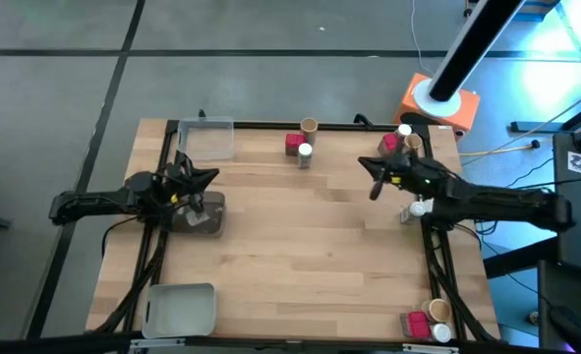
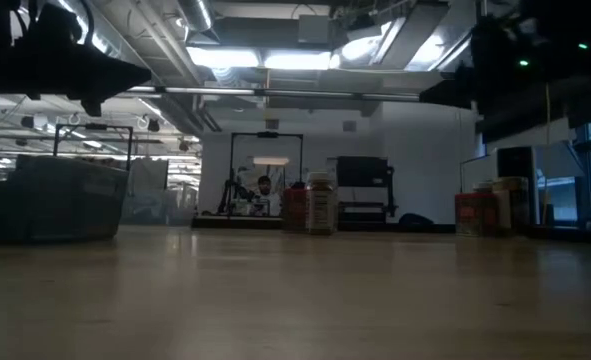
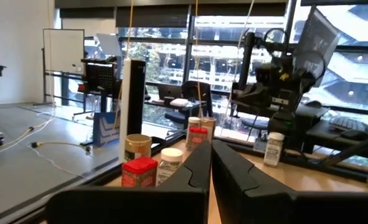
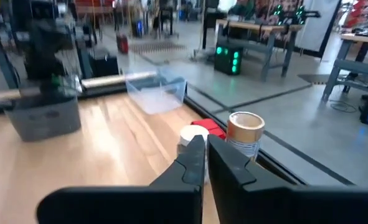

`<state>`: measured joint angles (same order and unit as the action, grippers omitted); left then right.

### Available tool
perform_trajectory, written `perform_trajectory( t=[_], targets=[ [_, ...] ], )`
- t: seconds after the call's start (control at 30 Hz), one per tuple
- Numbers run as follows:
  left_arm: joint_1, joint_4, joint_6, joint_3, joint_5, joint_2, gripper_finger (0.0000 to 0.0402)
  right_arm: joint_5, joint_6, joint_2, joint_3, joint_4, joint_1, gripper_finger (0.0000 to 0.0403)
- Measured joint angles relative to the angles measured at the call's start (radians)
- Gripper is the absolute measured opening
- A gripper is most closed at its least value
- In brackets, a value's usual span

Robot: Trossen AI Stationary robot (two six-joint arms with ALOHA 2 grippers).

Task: Sort spices by type
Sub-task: Put the top left white spice bottle into the transparent bin

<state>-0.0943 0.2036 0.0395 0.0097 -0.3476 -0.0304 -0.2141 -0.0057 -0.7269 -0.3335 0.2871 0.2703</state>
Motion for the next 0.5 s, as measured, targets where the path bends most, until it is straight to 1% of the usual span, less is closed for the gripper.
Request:
perform_trajectory(
  t=[0.2,0.37,0.43,0.5],
  targets=[
    [-0.02,0.039,-0.016,0.002,0.0,-0.043,0.0004,0.029,-0.027,-0.253,-0.159,-0.012,0.028,0.0021],
    [-0.035,0.058,-0.049,0.003,0.0,-0.069,0.0004,0.041,-0.056,-0.439,-0.279,-0.002,0.054,0.0023],
    [-0.039,0.064,-0.06,0.003,0.0,-0.074,0.0004,0.04,-0.079,-0.509,-0.323,0.004,0.054,0.0032],
    [-0.039,0.067,-0.068,0.003,0.0,-0.077,0.0004,0.033,-0.103,-0.575,-0.37,0.001,0.053,0.0053]
  ],
)
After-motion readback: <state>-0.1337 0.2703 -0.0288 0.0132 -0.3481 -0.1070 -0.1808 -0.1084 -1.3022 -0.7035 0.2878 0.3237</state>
